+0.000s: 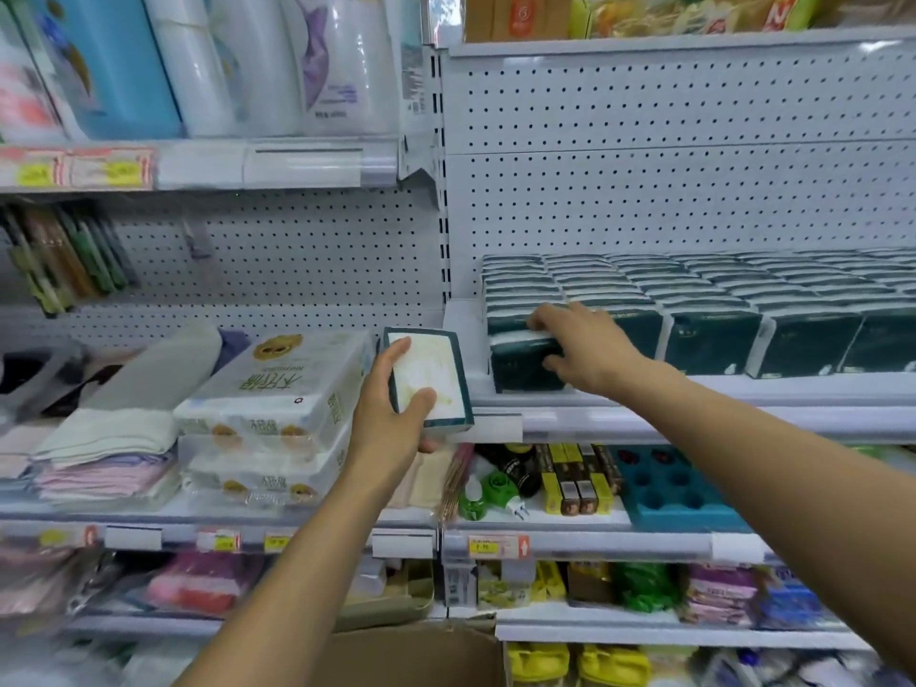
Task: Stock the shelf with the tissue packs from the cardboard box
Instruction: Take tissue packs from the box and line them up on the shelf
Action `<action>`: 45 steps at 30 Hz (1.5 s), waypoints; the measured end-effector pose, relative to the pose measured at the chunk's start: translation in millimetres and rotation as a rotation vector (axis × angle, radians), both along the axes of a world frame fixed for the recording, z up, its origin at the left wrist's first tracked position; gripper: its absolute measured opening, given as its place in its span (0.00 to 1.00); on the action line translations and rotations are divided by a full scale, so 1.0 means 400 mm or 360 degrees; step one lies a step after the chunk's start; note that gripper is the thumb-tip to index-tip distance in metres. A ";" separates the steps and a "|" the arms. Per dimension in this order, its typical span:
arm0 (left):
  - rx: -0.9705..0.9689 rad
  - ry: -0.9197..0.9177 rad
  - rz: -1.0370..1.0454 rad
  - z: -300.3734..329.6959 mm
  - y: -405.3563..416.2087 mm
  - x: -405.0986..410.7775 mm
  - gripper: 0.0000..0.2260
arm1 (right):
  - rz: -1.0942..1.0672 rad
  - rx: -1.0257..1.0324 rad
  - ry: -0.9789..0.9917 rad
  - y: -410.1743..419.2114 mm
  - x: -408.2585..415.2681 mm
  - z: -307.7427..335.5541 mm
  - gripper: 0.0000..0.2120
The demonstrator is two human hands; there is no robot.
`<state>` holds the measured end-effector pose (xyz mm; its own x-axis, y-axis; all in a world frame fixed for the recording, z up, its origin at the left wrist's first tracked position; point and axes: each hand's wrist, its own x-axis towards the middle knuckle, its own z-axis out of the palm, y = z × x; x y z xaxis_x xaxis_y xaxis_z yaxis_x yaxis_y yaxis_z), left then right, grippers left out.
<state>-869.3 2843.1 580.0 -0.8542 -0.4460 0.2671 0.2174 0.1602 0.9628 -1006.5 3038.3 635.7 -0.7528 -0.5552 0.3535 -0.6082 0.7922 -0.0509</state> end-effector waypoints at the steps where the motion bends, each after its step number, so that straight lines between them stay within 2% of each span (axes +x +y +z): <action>1: -0.0001 -0.0002 -0.0021 -0.001 -0.004 0.002 0.27 | 0.0011 0.0020 0.0002 -0.007 -0.013 -0.009 0.20; 4: -0.0039 -0.0042 -0.0010 -0.005 -0.022 0.001 0.34 | 0.0041 -0.0066 0.0024 -0.014 -0.040 -0.027 0.19; 6: -0.0064 -0.0100 0.0032 -0.005 -0.030 0.001 0.36 | 0.0054 -0.0062 0.0148 -0.013 -0.053 -0.038 0.20; 12: 0.0023 -0.0138 0.0054 0.006 -0.036 0.002 0.24 | -0.0091 -0.0014 0.0318 -0.015 -0.073 -0.055 0.21; 17: 0.0042 -0.0126 0.0034 0.003 -0.042 -0.002 0.20 | -0.0121 0.0031 0.0383 -0.011 -0.072 -0.062 0.23; 19: 0.0021 -0.0102 0.0019 0.002 -0.040 -0.001 0.22 | -0.0031 -0.0113 0.0462 -0.010 -0.055 -0.064 0.21; 21: -0.0020 -0.0070 0.0015 0.004 -0.031 -0.001 0.23 | 0.0128 -0.0392 0.0573 -0.013 -0.018 -0.062 0.13; 22: -0.0052 -0.0037 0.0032 0.005 -0.025 -0.001 0.22 | 0.0177 -0.0531 0.0497 -0.015 0.008 -0.057 0.13; 23: -0.0120 0.0015 0.0068 0.007 -0.016 -0.002 0.20 | 0.0180 -0.0662 0.0269 -0.021 0.037 -0.048 0.19; 25: -0.0400 0.0159 0.0159 0.011 0.002 0.000 0.17 | 0.0164 -0.0962 -0.0511 -0.035 0.092 -0.025 0.30; 27: -0.0887 0.0382 0.0245 0.006 0.009 -0.002 0.16 | 0.0137 -0.1285 -0.1229 -0.038 0.116 -0.009 0.34; 28: -0.1185 0.0524 0.0279 -0.001 0.008 -0.005 0.16 | 0.0121 -0.1400 -0.1463 -0.035 0.119 -0.006 0.32; 30: -0.1634 0.0738 0.0327 -0.018 0.008 -0.012 0.17 | 0.0134 -0.1599 -0.1663 -0.026 0.119 -0.006 0.23; 33: -0.1778 0.0793 0.0308 -0.033 0.011 -0.009 0.16 | 0.0205 -0.1864 -0.1646 -0.011 0.116 -0.019 0.17; 35: -0.1639 0.0703 0.0287 -0.038 0.017 0.000 0.19 | 0.0244 -0.1949 -0.1569 0.007 0.118 -0.024 0.14; 36: -0.1444 0.0640 0.0281 -0.033 0.025 0.008 0.21 | 0.0260 -0.1976 -0.1539 0.018 0.119 -0.026 0.13; 39: -0.0444 0.0334 0.0137 0.008 0.055 0.018 0.24 | 0.0288 -0.2038 -0.1507 0.042 0.121 -0.030 0.13; 40: -0.0193 0.0230 0.0060 0.023 0.063 0.014 0.24 | 0.0284 -0.2037 -0.1499 0.048 0.122 -0.031 0.13; 42: 0.0044 0.0122 -0.0050 0.043 0.071 -0.005 0.24 | 0.0305 -0.2020 -0.1468 0.056 0.123 -0.030 0.13; 45: 0.0166 0.0109 -0.0119 0.054 0.093 -0.032 0.19 | 0.0424 -0.2212 -0.1486 0.067 0.126 -0.023 0.12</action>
